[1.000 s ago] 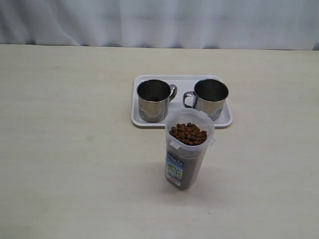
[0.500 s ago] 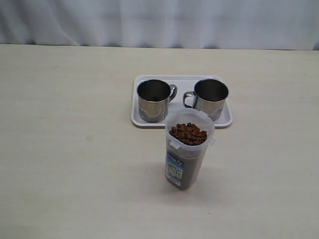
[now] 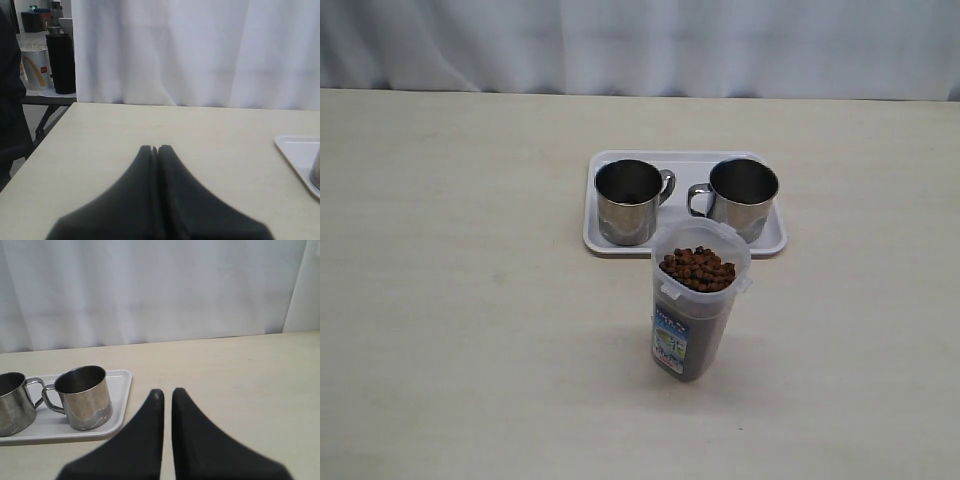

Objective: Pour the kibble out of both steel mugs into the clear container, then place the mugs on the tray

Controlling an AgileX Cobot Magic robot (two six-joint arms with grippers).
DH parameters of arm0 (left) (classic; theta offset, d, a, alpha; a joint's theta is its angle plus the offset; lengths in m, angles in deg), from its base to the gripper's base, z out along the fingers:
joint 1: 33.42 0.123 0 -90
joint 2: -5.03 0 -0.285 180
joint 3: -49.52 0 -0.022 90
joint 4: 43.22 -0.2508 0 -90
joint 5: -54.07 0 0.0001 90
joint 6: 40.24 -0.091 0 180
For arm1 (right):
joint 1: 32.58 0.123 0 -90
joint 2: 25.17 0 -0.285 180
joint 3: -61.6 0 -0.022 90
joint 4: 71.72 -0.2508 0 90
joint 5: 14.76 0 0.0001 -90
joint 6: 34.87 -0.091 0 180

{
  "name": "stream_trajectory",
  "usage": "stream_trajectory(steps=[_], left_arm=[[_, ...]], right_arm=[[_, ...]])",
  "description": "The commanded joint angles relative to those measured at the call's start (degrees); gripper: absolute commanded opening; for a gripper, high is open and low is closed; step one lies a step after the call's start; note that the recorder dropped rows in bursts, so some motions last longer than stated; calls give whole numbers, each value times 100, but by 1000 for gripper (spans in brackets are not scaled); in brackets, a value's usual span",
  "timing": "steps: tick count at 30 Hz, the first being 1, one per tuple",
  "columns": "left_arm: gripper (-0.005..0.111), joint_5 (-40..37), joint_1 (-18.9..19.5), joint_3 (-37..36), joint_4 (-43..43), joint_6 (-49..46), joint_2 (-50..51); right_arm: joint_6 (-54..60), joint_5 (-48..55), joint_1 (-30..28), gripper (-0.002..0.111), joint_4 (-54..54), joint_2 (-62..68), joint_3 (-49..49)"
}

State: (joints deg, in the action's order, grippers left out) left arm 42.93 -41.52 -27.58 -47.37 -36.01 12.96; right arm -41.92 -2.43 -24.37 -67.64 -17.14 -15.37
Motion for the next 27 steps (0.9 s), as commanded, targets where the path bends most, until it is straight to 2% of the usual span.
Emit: stream_trajectory(steps=[1, 15, 19, 27], left_arm=[[0, 122, 5, -12, -27, 3, -14], [0, 122, 5, -12, -27, 3, -14], [0, 122, 5, -12, -27, 3, -14], [0, 122, 5, -12, -27, 3, -14]], right_arm=[[25, 12, -37, 4, -22, -24, -25], [25, -20, -35, 4, -22, -24, -25], [25, -20, -386, 4, -22, -24, -25], [25, -20, -338, 4, -22, -24, -25]])
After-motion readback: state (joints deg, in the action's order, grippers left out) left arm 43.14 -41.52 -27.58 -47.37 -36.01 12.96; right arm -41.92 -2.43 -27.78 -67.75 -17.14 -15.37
